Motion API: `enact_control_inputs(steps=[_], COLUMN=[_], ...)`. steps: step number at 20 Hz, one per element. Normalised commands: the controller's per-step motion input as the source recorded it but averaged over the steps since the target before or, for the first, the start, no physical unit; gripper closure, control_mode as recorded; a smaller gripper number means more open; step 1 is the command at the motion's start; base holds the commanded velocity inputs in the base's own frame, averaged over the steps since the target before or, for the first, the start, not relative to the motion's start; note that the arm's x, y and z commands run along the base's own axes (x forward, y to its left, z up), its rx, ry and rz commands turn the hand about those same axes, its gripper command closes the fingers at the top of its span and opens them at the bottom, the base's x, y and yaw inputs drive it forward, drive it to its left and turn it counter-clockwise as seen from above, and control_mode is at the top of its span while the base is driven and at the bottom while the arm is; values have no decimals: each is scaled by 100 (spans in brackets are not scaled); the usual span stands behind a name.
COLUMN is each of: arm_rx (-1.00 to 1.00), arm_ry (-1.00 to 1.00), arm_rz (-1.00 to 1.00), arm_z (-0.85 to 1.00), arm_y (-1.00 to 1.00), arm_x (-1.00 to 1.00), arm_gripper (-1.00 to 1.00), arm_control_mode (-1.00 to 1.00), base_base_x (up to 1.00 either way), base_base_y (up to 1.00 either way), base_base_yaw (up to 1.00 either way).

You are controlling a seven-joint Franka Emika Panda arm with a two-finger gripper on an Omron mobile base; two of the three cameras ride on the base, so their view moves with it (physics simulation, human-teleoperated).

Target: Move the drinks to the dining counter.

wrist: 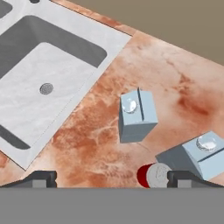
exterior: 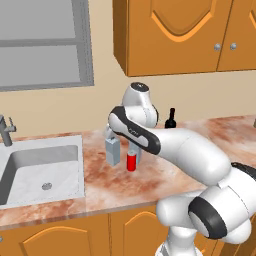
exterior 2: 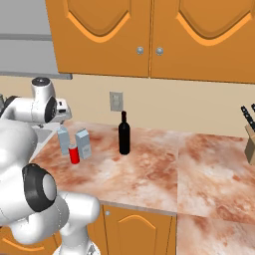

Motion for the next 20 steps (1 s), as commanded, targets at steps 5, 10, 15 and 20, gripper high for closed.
enact_control_inputs(steps=[5, 10, 15, 20], arm_rx=[-8, -2, 2, 0], arm_ry=[0, 1, 5, 2], arm_rz=[0, 0, 0, 0], arm_z=[-16, -4, -9, -27], arm_y=[-1, 0, -2, 0], arm_x=[6, 9, 30, 27], arm_gripper=[-100, -100, -100, -100], arm_control_mode=[-100, -100, -100, -100], base_base_x=[0, 0, 0, 0], base_base_y=[0, 0, 0, 0], base_base_yaw=[0, 0, 0, 0])
